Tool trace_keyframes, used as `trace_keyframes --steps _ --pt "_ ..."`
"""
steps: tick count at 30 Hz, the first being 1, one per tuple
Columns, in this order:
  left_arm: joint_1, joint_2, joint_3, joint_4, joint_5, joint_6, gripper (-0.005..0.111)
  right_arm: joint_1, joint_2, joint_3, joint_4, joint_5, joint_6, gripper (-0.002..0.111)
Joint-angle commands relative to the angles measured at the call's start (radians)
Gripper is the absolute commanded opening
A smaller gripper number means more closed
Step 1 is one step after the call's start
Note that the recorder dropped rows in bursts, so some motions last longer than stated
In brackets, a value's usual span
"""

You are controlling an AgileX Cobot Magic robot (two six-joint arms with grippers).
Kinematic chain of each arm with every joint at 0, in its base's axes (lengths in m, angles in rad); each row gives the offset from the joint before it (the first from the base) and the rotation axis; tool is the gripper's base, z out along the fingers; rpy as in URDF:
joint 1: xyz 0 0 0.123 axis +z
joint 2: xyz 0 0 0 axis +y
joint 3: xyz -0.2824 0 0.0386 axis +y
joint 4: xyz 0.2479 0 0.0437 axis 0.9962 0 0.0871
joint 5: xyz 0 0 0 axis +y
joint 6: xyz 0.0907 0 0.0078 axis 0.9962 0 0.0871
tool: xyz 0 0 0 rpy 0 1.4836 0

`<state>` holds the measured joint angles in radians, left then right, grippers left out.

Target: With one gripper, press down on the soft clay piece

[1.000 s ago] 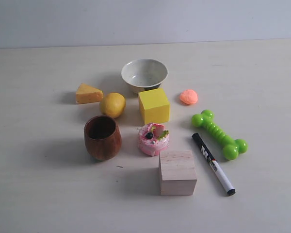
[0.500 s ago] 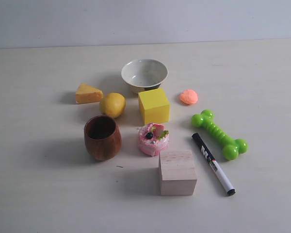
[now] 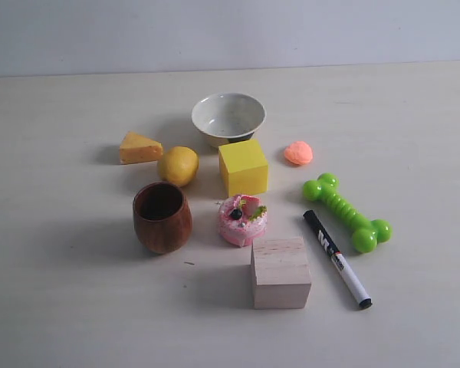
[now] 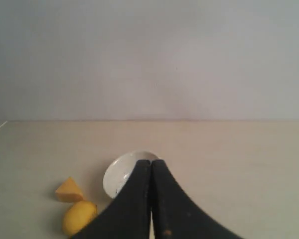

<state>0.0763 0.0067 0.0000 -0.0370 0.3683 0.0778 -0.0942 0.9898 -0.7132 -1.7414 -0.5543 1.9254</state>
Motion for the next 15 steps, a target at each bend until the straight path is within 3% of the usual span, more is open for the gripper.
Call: trace_keyframes --steps 1,7,15 --pt "-0.005 -0.007 0.0 -0.002 -0.008 -0.002 0.0 0.0 0.048 -0.004 -0.003 -0.015 0.038 0.0" --pt "-0.005 -0.007 0.0 -0.002 -0.008 -0.002 0.0 0.0 0.048 -0.004 -0.003 0.113 0.041 0.0" --pt "-0.005 -0.007 0.0 -0.002 -0.008 -0.002 0.0 0.0 0.048 -0.004 -0.003 0.12 0.056 0.0"
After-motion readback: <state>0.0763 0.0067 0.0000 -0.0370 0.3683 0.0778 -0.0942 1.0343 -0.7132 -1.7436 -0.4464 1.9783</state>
